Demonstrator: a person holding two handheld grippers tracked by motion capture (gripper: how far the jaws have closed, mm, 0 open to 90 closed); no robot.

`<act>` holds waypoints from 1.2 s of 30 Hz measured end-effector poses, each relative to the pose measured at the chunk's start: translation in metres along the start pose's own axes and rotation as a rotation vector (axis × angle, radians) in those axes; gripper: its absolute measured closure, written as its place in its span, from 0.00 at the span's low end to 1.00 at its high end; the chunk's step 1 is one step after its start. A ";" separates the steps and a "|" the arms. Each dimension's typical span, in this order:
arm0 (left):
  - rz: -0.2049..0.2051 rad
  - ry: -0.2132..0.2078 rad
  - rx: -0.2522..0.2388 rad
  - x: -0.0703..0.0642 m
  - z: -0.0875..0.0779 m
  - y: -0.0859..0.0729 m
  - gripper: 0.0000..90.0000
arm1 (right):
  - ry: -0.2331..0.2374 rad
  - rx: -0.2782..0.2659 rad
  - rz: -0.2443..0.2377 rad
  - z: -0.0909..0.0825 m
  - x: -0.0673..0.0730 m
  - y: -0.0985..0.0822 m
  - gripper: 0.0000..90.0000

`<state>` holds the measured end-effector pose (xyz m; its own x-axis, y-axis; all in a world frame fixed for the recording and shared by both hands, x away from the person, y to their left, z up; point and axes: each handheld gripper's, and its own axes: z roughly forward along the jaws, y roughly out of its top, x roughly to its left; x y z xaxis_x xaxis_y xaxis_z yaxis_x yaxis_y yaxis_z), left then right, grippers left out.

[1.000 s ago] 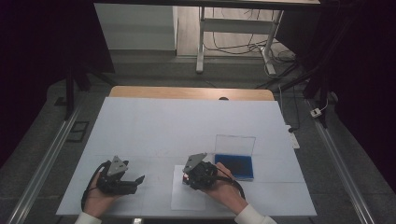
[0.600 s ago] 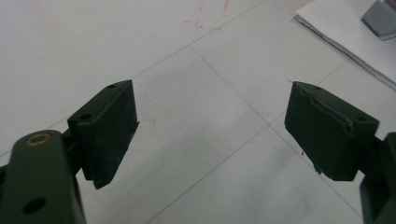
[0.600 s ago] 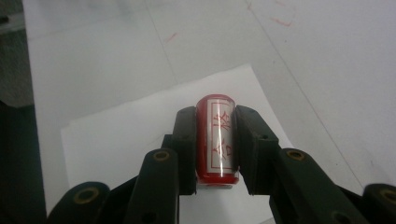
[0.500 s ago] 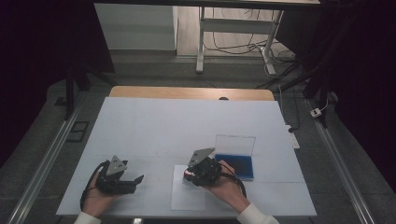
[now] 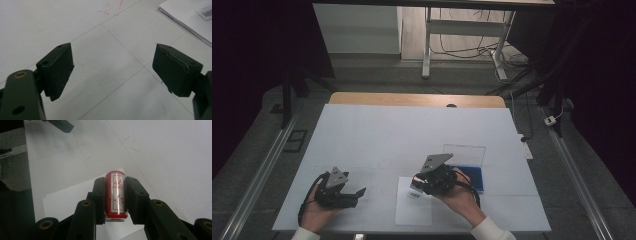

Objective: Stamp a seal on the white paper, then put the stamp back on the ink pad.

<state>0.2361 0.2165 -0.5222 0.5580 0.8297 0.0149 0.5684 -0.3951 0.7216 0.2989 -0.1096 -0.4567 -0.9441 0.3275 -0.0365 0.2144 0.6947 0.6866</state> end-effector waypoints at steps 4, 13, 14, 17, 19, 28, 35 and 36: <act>-0.001 0.000 -0.002 0.000 0.000 0.000 0.19 | -0.009 -0.012 0.007 -0.005 -0.003 0.000 0.78; 0.002 0.000 0.000 -0.001 0.000 0.000 0.19 | -0.027 -0.032 0.020 -0.015 -0.008 0.000 0.78; 0.003 0.001 -0.001 -0.001 0.000 0.000 0.19 | -0.028 -0.033 0.019 -0.016 -0.008 0.000 0.78; 0.004 0.001 -0.002 -0.001 0.000 0.000 0.19 | -0.035 -0.041 0.023 -0.020 -0.010 0.000 0.78; 0.003 -0.001 0.000 -0.001 0.000 0.000 0.19 | -0.039 -0.048 0.023 -0.023 -0.011 0.000 0.78; 0.005 -0.002 -0.004 -0.001 -0.001 0.000 0.19 | -0.064 -0.059 0.045 -0.037 -0.020 -0.002 0.78; 0.006 0.001 -0.004 -0.001 0.000 0.001 0.19 | -0.107 -0.056 0.083 -0.051 -0.033 -0.015 0.78; 0.007 0.001 -0.002 -0.001 0.000 0.002 0.19 | -0.114 -0.054 0.091 -0.053 -0.035 -0.017 0.78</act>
<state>0.2369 0.2152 -0.5213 0.5618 0.8270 0.0208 0.5628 -0.4004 0.7231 0.3152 -0.1667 -0.4290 -0.8863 0.4601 -0.0523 0.2812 0.6247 0.7285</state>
